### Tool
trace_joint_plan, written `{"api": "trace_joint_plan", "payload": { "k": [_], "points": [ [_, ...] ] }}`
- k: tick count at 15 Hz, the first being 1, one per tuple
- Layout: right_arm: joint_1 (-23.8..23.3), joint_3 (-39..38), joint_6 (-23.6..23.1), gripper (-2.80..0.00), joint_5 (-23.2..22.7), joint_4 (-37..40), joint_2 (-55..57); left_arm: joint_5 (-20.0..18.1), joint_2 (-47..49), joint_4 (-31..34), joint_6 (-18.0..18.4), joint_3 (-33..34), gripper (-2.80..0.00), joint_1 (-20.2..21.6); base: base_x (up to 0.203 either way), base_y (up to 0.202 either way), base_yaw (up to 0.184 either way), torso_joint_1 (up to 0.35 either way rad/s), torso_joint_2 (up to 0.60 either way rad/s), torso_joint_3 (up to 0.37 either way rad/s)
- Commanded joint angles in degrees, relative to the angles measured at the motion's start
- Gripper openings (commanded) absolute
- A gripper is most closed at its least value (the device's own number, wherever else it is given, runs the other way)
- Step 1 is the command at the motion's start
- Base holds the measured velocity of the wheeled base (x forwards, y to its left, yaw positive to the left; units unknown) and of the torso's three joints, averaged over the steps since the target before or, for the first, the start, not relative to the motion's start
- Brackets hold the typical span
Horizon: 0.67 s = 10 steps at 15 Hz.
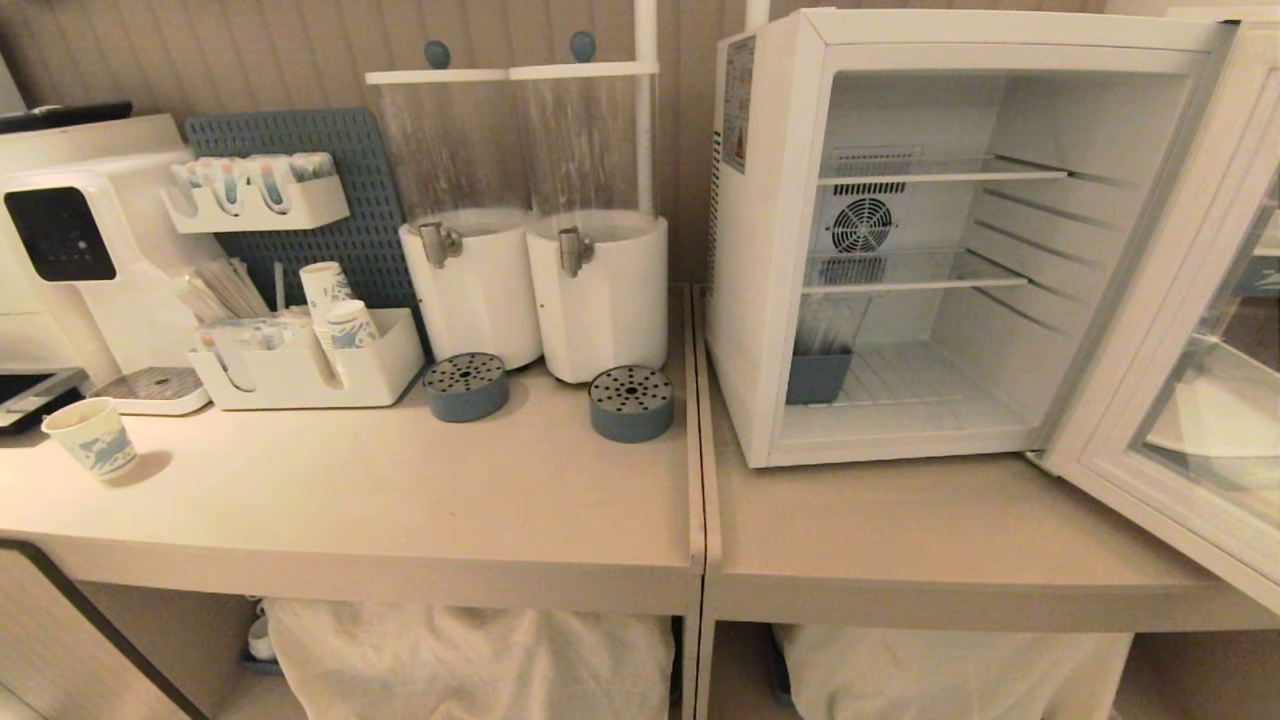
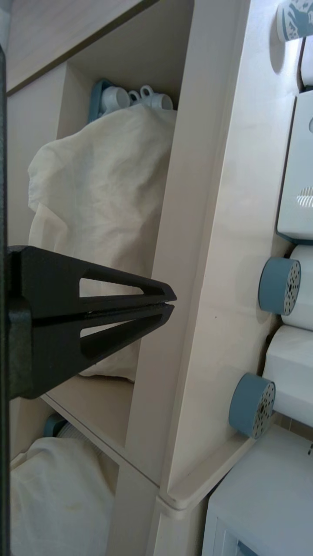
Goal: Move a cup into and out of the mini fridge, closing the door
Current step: Put the paper cup in the freezer
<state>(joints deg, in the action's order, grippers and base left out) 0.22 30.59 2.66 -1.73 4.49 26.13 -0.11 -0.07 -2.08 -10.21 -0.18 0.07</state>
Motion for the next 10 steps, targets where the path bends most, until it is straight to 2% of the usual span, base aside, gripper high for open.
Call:
{"api": "trace_joint_plan", "payload": {
  "k": [1,3,6,8,10],
  "points": [
    [0.4,11.2,0.1,-2.8,-0.4,2.3,22.4,0.0,0.0,0.0,0.0,0.0,-2.8,0.0,0.0,0.0,0.0,0.0,0.0,0.0],
    [0.9,21.7,-1.2,-2.8,-2.9,9.1,37.7,0.0,0.0,0.0,0.0,0.0,-2.8,0.0,0.0,0.0,0.0,0.0,0.0,0.0],
    [1.4,30.4,-3.3,-2.8,-7.1,13.8,57.8,0.0,0.0,0.0,-0.1,0.0,-2.8,0.0,0.0,0.0,0.0,0.0,0.0,0.0],
    [1.5,33.0,-4.9,-2.8,-8.6,11.8,69.3,0.1,0.0,0.0,0.0,0.0,-2.8,0.0,0.0,0.0,0.0,0.0,0.0,0.0],
    [1.6,35.0,-6.2,-2.8,-9.3,6.3,78.7,0.1,0.0,0.0,0.0,0.0,-2.8,0.0,0.0,0.0,0.0,0.0,0.0,0.0]
  ]
}}
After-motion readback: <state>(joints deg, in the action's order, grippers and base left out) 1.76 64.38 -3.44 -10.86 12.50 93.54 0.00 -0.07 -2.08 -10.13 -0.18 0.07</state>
